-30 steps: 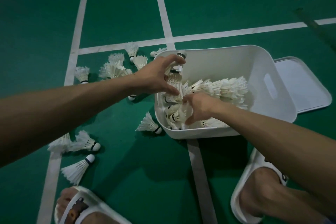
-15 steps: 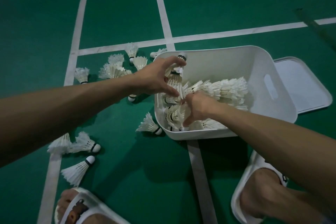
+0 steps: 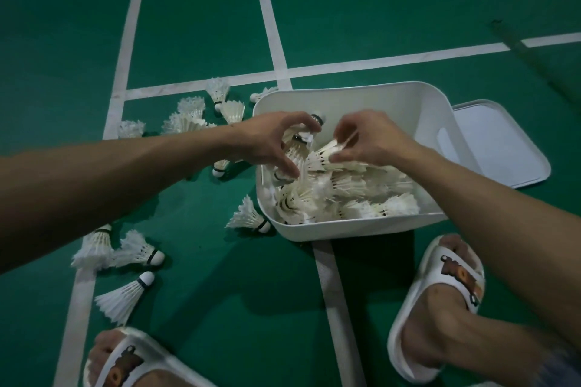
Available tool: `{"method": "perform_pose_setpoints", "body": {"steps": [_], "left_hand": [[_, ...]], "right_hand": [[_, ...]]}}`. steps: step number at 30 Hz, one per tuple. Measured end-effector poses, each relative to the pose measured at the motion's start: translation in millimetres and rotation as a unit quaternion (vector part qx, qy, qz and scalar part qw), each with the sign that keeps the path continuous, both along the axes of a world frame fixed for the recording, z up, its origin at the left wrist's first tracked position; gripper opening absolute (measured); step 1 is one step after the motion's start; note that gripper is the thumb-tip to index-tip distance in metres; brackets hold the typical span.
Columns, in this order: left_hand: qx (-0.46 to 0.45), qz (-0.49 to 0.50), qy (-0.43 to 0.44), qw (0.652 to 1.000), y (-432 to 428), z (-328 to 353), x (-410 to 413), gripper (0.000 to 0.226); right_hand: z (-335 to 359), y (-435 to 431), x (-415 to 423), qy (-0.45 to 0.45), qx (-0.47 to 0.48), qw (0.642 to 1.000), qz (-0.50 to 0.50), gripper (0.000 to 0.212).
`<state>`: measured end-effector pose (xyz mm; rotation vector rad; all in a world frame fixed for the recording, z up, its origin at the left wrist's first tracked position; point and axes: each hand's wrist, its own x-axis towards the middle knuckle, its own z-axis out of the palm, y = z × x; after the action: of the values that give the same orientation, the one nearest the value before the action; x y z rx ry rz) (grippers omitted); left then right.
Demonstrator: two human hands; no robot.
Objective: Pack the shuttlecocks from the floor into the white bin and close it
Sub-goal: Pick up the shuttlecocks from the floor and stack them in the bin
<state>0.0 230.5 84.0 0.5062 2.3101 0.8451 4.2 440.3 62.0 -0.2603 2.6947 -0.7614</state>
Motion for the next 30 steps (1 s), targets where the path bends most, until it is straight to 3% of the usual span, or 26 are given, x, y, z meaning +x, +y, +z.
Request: {"method": "perform_pose_setpoints", "body": {"steps": [2,4,7,12,16,19,22,26,30], "left_hand": [[0.002,-0.033,-0.034,0.999,4,2,1,0.076],[-0.002,-0.072,-0.053,0.996,9,3,2,0.073],[-0.019,-0.105,-0.066,0.992,13,1,2,0.069],[-0.035,-0.139,-0.062,0.988,11,-6,4,0.072],[-0.026,-0.098,-0.062,0.993,11,-6,-1,0.085],[-0.046,-0.051,-0.046,0.997,12,-8,-8,0.082],[-0.071,-0.033,-0.030,0.996,16,-9,-12,0.077],[-0.081,-0.013,-0.021,0.996,22,-9,-15,0.076],[-0.097,-0.006,-0.003,0.995,22,-11,-14,0.075]], "right_hand": [[11,3,2,0.045,-0.069,0.996,-0.026,0.067],[18,-2,7,0.048,-0.095,0.994,0.009,0.080],[16,-7,10,-0.009,-0.098,0.994,0.055,0.079],[11,-2,9,-0.048,-0.044,0.994,0.090,0.082],[4,9,6,-0.041,0.024,0.994,0.098,0.086],[-4,21,7,-0.057,0.071,0.992,0.082,0.094],[-9,21,9,-0.053,0.061,0.993,0.083,0.089],[-18,9,13,-0.050,0.003,0.996,0.071,0.064],[-29,2,20,-0.069,-0.048,0.996,-0.007,0.059]]}}
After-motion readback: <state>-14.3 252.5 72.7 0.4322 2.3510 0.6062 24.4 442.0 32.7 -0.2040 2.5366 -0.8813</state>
